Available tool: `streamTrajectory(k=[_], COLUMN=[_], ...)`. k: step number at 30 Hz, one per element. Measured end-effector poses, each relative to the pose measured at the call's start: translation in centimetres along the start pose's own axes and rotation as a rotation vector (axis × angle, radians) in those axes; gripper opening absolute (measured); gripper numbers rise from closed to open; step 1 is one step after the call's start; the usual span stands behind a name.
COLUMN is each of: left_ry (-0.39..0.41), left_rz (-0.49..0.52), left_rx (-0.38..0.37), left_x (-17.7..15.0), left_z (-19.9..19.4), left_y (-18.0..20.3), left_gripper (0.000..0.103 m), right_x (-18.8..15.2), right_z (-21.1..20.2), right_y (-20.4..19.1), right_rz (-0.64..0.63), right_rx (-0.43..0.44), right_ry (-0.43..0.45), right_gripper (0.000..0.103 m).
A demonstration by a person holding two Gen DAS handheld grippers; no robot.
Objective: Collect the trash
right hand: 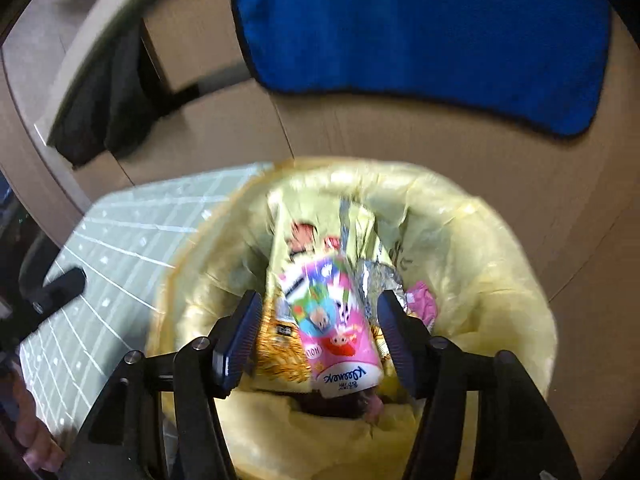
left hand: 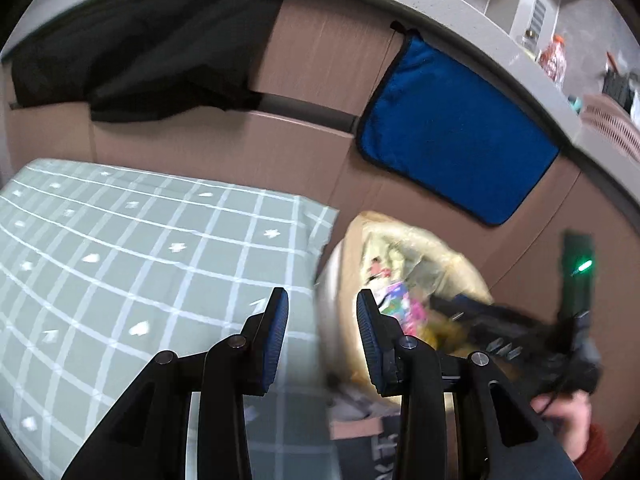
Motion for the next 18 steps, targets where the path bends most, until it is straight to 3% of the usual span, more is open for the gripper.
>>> streamTrajectory(k=[5, 12, 18], left_ry=[0.019, 0.154, 0.197], left_rz=[-0.014, 0.089, 0.152], left_rx=[-0.013, 0.101, 0.206], left_x=[-1.1, -4.0, -7.9], left_z=[-4.6, -16.1, -22.7], left_y=[-0.8, 0.5, 1.1], left_gripper=[0.037, 0.044, 0.045], right_x=[0.1, -4.1, -9.0], right_z=[-6.6, -16.4, -21.5], right_y=[-1.8, -8.2, -12.5], right_rz=[0.016, -0.054, -0.115], right_rx=[0.037, 0.137, 0.146], right_ry=[0.105, 0.195, 0.219], right_gripper=[0.058, 0.058, 0.058])
Point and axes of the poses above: each gripper's, at about its wrist camera, not at the fingertips, and z roughly the way its jaws point, y to its right, x to its top, the point moved 5 cm from there along z, roughly the way its jaws point, and after that the axes turned 5 degrees about y, right-handed, at the moved point
